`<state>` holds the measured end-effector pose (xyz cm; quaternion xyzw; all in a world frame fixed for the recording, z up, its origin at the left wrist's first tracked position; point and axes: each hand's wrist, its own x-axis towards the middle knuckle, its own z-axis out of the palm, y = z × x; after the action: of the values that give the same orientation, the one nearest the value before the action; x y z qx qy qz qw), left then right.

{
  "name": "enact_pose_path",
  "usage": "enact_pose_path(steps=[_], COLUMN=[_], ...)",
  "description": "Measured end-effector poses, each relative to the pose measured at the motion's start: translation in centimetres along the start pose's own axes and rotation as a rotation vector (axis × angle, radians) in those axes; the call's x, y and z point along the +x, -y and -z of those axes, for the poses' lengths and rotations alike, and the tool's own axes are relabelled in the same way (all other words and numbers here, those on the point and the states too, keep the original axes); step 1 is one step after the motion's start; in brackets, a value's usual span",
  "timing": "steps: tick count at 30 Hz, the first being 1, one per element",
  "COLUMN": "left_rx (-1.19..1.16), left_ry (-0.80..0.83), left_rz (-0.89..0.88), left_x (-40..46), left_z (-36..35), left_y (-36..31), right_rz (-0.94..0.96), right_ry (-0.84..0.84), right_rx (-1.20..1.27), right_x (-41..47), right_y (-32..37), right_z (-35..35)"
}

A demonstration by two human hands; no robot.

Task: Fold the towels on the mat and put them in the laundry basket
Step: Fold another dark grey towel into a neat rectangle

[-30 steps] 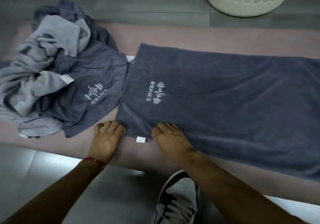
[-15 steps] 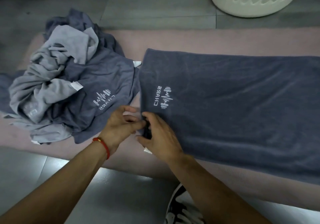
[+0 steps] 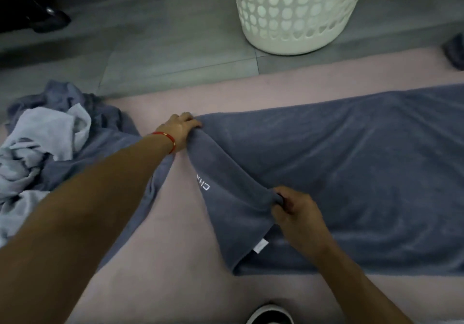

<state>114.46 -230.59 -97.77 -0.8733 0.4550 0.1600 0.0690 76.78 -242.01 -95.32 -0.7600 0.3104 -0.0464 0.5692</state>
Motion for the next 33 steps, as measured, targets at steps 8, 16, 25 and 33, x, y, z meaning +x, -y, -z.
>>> enact_pose_path(steps=[8,16,25,33], left_rx=[0.184,-0.364,-0.801,-0.503], left_ry=[-0.015,-0.253,-0.117,-0.346], left_rz=[-0.143,-0.238,-0.491,-0.494], left_x=[4.9,8.6,19.0,26.3], left_z=[3.4,12.6,17.1,13.8], left_y=[-2.7,-16.4,-45.4,-66.2], right_rz=[-0.084,-0.192,-0.336,-0.528], right_ry=[-0.18,-0.598,-1.243,-1.375], right_rx=[0.154,0.465,0.175,-0.041], right_x=[-0.4,-3.6,-11.7,-12.4], right_y=[-3.8,-7.4,-16.1,-22.7], right_z=[4.5,15.4,31.1,37.5])
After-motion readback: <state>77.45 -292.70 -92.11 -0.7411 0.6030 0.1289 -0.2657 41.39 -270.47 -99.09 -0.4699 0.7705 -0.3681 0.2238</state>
